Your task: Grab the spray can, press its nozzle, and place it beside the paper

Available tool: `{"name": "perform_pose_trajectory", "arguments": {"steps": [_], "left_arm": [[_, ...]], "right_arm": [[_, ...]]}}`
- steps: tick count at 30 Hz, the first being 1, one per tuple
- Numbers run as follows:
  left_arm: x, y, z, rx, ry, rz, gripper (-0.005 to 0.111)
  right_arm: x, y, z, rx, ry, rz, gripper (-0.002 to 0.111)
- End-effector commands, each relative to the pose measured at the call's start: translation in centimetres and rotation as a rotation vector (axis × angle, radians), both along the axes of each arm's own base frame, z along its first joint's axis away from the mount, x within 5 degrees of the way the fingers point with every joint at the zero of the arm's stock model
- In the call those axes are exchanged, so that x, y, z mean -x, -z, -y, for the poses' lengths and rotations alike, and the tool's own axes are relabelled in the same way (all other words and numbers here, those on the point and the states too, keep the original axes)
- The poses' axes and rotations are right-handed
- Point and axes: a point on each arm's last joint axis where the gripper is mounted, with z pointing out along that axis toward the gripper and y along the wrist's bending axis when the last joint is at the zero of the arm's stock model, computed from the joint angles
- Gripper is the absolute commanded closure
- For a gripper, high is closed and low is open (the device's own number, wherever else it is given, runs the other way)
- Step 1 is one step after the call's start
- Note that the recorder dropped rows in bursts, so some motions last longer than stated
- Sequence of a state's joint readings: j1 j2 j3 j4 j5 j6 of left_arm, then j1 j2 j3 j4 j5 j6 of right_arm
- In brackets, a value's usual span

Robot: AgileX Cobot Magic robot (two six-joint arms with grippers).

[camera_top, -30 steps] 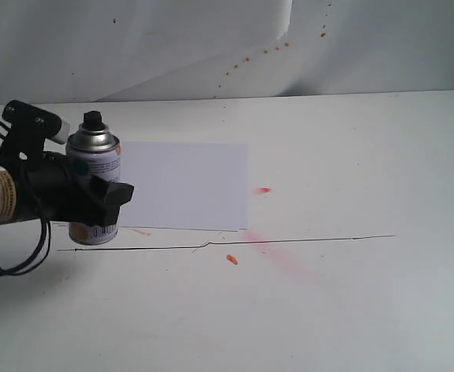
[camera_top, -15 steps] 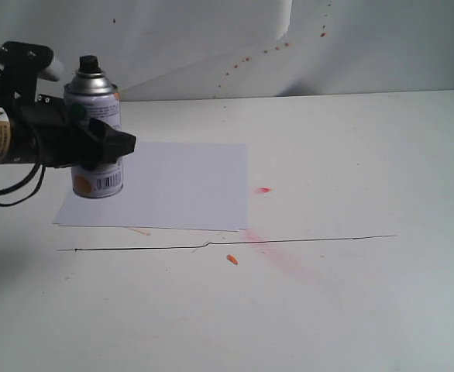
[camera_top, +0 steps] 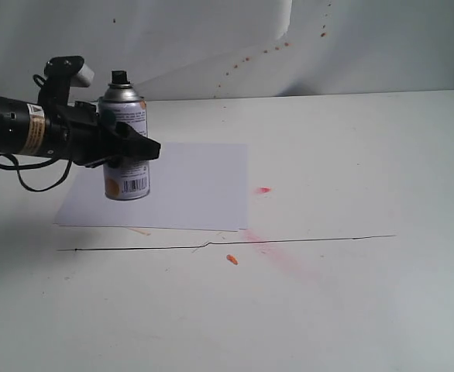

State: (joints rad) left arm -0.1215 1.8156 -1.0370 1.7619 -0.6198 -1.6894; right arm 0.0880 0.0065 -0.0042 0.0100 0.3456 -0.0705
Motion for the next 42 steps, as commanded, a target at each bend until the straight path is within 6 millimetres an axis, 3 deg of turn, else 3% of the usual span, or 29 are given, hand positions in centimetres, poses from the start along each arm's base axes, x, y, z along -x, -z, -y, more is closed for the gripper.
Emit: {"name": "perform_pose_trajectory", "arguments": {"steps": [1, 9, 15, 22, 31, 38, 42], "left_arm": [[-0.1, -0.6, 0.2, 0.046, 0.011, -0.004, 0.107], [0.1, -0.8, 0.5, 0.055, 0.009, -0.01, 0.107], [1.7, -0.3, 1.3, -0.078, -0.084, 0.026, 0.107], [2.5, -1.8, 1.8, -0.045, -0.053, 0.052, 0.107], [2.4, -2.1, 1.4, -0.064, -0.096, 0.071, 0.107], [3.5, -0.3, 1.0, -0.095, -0.1, 0.015, 0.107], [3.4, -0.6, 0.2, -0.052, -0.063, 0.017, 0.107]], "right_arm": [[0.0, 0.1, 0.0, 0.0, 0.007, 0.007, 0.108], [0.0, 0.1, 0.0, 0.0, 0.007, 0.007, 0.108], [0.0, 0.1, 0.0, 0.0, 0.007, 0.007, 0.108], [0.0, 0.1, 0.0, 0.0, 0.007, 0.007, 0.108], [0.0, 0.1, 0.0, 0.0, 0.007, 0.007, 0.108], [0.0, 0.1, 0.0, 0.0, 0.007, 0.007, 0.108], [0.0, 0.1, 0.0, 0.0, 0.007, 0.007, 0.108]]}}
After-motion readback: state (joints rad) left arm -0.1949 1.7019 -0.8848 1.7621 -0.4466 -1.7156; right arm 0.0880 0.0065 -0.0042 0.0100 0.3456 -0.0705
